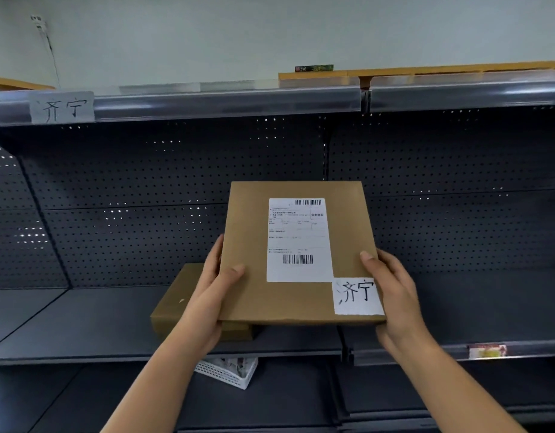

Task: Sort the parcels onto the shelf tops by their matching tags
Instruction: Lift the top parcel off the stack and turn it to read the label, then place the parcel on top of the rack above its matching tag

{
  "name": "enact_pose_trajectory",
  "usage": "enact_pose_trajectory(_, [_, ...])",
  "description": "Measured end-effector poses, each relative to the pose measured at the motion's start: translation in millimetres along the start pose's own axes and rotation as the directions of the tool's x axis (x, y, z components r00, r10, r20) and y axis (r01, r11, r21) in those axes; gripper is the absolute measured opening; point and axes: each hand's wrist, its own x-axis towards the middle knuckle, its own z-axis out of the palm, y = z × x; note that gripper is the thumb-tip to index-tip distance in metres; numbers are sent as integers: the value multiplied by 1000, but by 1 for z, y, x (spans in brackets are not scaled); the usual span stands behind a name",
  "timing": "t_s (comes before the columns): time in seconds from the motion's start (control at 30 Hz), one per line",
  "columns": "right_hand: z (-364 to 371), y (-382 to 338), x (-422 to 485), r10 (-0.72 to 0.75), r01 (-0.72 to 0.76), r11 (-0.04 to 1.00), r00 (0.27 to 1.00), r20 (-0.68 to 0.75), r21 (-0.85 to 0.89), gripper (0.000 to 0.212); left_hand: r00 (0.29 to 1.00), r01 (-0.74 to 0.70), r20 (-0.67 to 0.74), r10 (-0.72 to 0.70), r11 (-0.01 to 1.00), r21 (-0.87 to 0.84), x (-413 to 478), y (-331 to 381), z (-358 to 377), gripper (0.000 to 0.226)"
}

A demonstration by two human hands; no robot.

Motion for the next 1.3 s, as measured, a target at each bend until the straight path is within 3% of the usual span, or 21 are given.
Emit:
enact_pose_trajectory(0.07, [-1, -7, -1, -16, 17, 1000, 999, -43, 17, 9, 1000, -24, 16, 24, 1000, -4, -3, 1, 2, 69])
enact_pose_trajectory(0.13, [-2, -12, -2, -51, 51, 999, 999, -17, 11, 6, 999, -32, 20, 32, 999, -3, -5, 3, 0, 70])
enact_pose_trajectory(0.3, [3, -21, -16, -127, 132, 990, 989, 80, -53, 23, 1000, -10, -4, 10, 999, -47, -10, 2, -8, 60])
enact_pose_trajectory(0.4, [5, -21, -26, -181, 190, 978, 977, 109, -82, 43, 1000, -11, -23, 9, 997, -80, -14, 0, -13, 65])
enact_pose_trajectory(0.53, [2, -18, -34, -220, 233, 967, 968, 122, -107, 46, 998, -44, -49, 39, 995, -88, -19, -2, -15, 59])
enact_pose_trajectory(0.97, [-3, -17, -41, -211, 216, 970, 976, 57, -114, 42, 999, -41, -27, 40, 998, -54, -27, 5, -10, 65])
enact_pose_trajectory(1.17, [-4, -14, -42, -168, 172, 980, 985, 41, -104, 24, 998, -16, -68, 13, 999, -35, -39, 29, -4, 57])
enact_pose_trajectory(1.3, [0, -17, -43, -135, 141, 985, 989, 59, -100, 27, 997, 3, -83, -2, 1000, 11, -49, 51, -2, 61])
